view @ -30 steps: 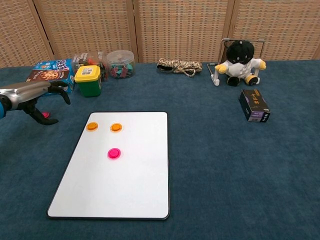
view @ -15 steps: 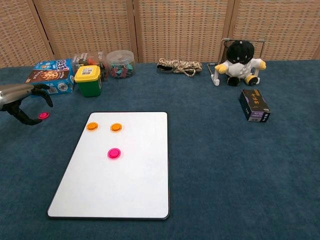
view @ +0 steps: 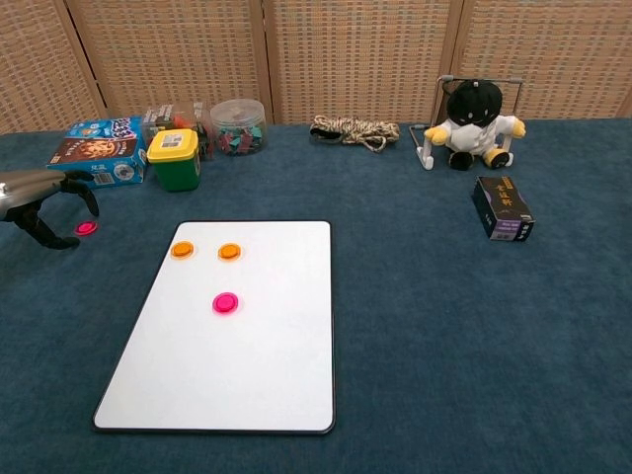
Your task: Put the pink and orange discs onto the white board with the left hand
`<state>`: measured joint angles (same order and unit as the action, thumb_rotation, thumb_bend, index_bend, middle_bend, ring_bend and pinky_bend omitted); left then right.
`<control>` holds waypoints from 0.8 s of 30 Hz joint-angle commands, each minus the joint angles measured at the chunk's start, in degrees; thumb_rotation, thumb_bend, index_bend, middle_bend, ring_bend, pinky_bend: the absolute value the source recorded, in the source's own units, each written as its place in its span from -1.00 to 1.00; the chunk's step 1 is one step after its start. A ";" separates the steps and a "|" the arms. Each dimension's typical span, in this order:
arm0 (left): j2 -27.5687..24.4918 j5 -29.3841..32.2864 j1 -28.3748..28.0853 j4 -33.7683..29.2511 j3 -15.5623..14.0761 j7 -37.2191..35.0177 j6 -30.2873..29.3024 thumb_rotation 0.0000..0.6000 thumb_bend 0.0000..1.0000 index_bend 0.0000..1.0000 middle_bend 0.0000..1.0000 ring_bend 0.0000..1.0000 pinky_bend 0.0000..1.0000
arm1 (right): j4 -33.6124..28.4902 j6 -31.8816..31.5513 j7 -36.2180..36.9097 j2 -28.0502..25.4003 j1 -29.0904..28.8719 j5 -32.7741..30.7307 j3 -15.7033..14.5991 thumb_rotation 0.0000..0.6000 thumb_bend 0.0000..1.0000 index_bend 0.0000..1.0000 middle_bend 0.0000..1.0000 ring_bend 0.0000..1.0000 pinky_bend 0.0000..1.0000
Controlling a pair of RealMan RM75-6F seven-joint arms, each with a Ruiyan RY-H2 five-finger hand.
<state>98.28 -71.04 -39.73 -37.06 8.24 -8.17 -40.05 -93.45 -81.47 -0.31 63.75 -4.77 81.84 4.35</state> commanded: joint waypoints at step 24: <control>-1.14 -1.14 -0.10 -1.57 0.71 -0.87 -0.59 1.00 -0.27 0.07 -1.00 -1.00 -1.00 | -0.42 0.36 0.15 -0.22 -0.07 -0.40 0.04 1.00 -1.00 -1.00 -1.00 -1.00 -1.00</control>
<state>97.73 -71.88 -40.00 -37.72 8.85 -8.69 -39.90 -93.87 -81.11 -0.14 63.53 -4.84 81.44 4.39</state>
